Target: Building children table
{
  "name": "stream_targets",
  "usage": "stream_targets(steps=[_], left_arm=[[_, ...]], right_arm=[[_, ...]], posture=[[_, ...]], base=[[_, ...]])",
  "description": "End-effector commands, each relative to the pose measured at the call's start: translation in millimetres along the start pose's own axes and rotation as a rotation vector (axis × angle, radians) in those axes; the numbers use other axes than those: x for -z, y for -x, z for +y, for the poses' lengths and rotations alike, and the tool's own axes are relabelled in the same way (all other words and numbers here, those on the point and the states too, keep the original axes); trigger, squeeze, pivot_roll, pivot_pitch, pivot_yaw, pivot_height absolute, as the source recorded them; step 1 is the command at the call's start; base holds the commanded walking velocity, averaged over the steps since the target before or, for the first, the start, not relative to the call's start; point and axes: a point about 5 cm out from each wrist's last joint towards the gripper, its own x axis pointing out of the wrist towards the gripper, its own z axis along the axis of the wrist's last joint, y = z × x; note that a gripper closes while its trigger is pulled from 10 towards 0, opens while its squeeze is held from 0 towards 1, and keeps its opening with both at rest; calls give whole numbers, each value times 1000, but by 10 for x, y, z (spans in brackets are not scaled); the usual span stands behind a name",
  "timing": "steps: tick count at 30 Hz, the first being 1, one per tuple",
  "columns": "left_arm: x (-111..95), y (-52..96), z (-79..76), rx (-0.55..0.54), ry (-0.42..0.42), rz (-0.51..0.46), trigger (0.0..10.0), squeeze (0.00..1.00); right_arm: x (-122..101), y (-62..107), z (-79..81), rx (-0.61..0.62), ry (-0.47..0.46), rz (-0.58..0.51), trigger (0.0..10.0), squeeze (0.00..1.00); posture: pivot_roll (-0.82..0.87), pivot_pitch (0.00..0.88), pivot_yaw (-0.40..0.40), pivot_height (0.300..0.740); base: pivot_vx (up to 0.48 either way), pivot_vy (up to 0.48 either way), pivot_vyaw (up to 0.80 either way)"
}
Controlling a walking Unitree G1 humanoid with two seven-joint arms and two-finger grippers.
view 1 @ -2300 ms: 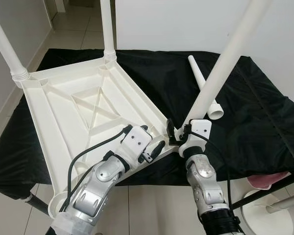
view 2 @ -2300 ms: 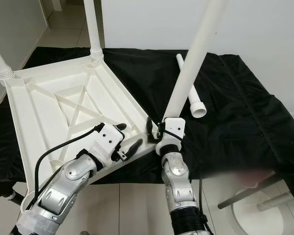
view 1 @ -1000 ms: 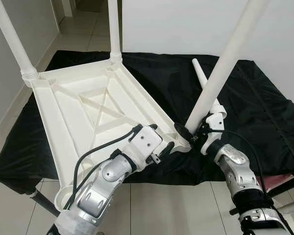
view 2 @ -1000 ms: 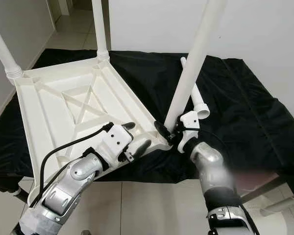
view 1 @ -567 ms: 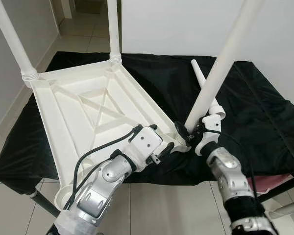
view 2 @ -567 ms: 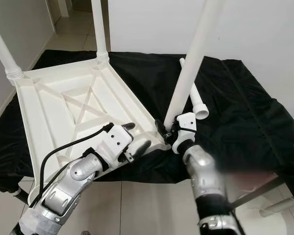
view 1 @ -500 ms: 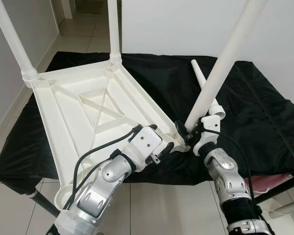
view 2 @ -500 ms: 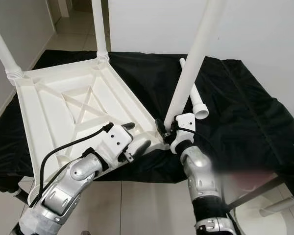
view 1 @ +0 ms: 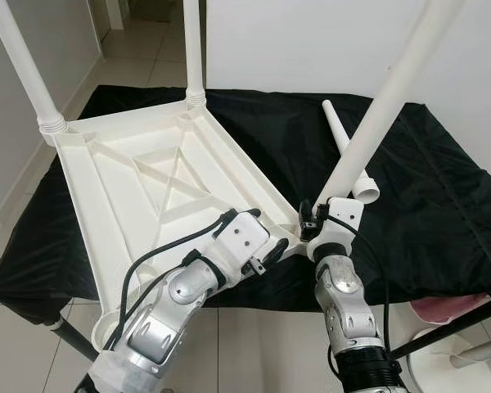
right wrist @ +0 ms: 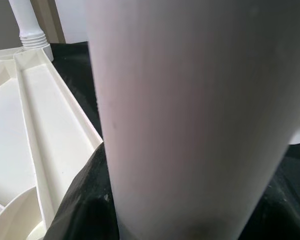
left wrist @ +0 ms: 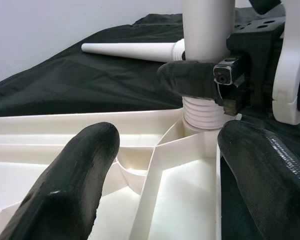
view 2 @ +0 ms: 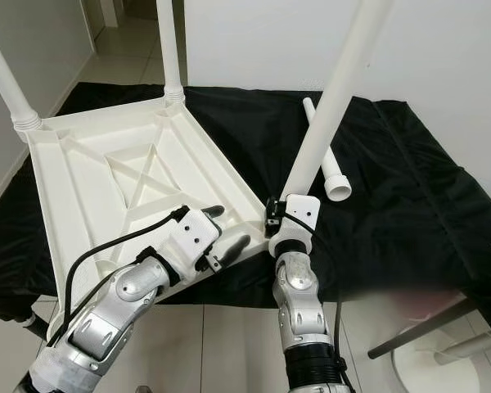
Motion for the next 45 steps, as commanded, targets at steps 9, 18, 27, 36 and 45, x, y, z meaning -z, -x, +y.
stream_targets(steps=[9, 18, 27, 36, 45], left_arm=[[22, -16, 17, 52, -19, 13, 10000, 0], [12, -51, 8, 49, -21, 7, 10000, 0], [55, -61, -41, 64, -33, 30, 10000, 0], [81, -71, -119, 95, -44, 43, 10000, 0], [75, -66, -87, 87, -53, 44, 10000, 0]], right_arm=[[76, 18, -110, -89, 44, 49, 10000, 1000], [-12, -101, -214, -310, 87, 28, 10000, 0], [-73, -275, -276, -571, 233, 50, 10000, 0], [-41, -315, -265, -735, 258, 82, 2078, 0], [58, -311, -336, -729, 223, 116, 0, 0]], posture=[[23, 39, -38, 740], [18, 34, -44, 740], [21, 31, -44, 740], [29, 21, -51, 740], [33, 19, -52, 740]], base=[[0, 0, 0], [0, 0, 0], [0, 0, 0], [0, 0, 0], [0, 0, 0]])
